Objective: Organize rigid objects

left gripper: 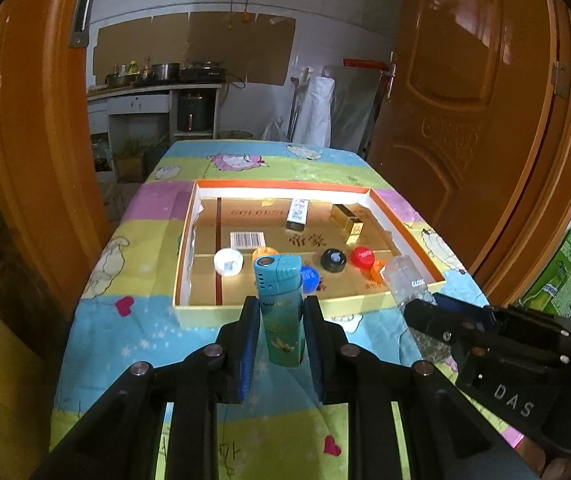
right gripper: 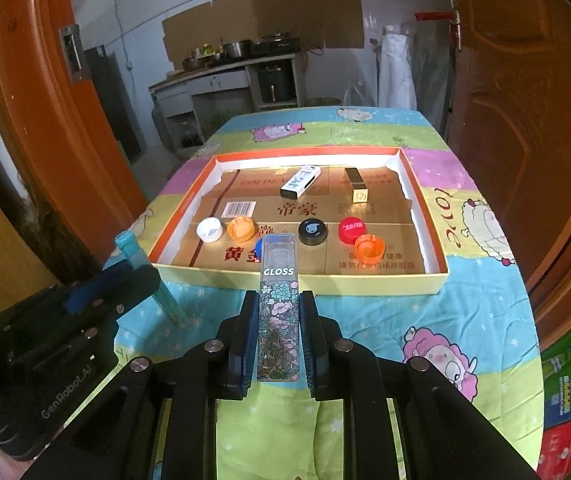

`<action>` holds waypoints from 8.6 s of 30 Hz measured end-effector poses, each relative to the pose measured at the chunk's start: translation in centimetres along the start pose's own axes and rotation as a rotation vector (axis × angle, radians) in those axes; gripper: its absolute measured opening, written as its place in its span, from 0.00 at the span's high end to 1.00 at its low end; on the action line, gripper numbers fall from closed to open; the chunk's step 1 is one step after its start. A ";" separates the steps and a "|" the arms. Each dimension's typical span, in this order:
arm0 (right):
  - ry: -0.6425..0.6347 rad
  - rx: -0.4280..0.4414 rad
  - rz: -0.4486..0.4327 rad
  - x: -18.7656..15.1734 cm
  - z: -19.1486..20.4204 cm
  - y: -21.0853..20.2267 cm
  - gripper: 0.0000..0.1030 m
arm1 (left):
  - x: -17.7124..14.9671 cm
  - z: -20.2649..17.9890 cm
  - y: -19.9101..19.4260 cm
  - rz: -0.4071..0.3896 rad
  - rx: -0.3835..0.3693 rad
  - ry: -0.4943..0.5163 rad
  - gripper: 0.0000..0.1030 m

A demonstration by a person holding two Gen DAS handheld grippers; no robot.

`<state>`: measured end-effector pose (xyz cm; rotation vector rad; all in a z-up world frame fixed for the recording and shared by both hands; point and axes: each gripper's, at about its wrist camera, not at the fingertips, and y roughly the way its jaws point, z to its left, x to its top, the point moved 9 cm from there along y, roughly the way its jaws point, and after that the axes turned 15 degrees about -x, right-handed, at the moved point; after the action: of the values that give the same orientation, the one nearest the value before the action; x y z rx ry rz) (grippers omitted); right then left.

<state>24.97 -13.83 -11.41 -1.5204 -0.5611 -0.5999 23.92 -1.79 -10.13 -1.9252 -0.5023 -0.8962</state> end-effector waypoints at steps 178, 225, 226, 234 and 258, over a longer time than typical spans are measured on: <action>0.013 -0.106 0.015 8.0 -3.0 6.6 0.62 | 7.6 2.2 7.7 0.108 0.035 -0.014 0.77; 0.022 -0.156 -0.074 1.6 -3.9 -3.1 0.62 | 2.3 -3.1 -2.8 -0.040 0.121 0.008 0.77; 0.022 -0.160 -0.080 1.5 -4.0 -3.3 0.62 | 2.2 -3.2 -3.1 -0.049 0.128 0.010 0.77; 0.011 -0.190 -0.126 0.5 -4.0 -5.3 0.62 | 1.4 -3.9 -4.4 -0.069 0.159 0.025 0.77; 0.015 -0.258 -0.192 -4.2 -3.3 -11.9 0.61 | -2.0 -7.0 -10.1 -0.149 0.177 0.057 0.77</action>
<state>13.73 -16.69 -5.37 -1.7137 -0.6412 -0.8575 13.37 -2.92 -3.68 -1.7142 -0.6754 -0.9657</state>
